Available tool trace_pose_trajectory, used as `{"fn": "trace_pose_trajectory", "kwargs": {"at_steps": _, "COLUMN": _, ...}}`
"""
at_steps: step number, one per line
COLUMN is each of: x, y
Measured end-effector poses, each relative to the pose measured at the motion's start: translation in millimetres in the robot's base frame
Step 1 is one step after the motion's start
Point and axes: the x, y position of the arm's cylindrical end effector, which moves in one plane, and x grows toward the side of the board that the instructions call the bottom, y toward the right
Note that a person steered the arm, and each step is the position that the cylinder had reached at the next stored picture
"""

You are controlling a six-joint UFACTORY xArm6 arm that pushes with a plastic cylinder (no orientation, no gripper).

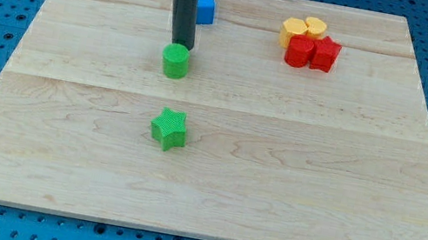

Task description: Place the green circle above the green star

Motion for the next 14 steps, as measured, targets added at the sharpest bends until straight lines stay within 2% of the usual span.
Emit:
{"fn": "trace_pose_trajectory", "kwargs": {"at_steps": 1, "x": 17, "y": -9}}
{"fn": "trace_pose_trajectory", "kwargs": {"at_steps": 4, "x": 18, "y": -79}}
{"fn": "trace_pose_trajectory", "kwargs": {"at_steps": 6, "x": 43, "y": -29}}
{"fn": "trace_pose_trajectory", "kwargs": {"at_steps": 9, "x": 48, "y": 1}}
{"fn": "trace_pose_trajectory", "kwargs": {"at_steps": 10, "x": 16, "y": -5}}
{"fn": "trace_pose_trajectory", "kwargs": {"at_steps": 11, "x": -10, "y": 20}}
{"fn": "trace_pose_trajectory", "kwargs": {"at_steps": 12, "x": 2, "y": 66}}
{"fn": "trace_pose_trajectory", "kwargs": {"at_steps": 14, "x": 29, "y": 68}}
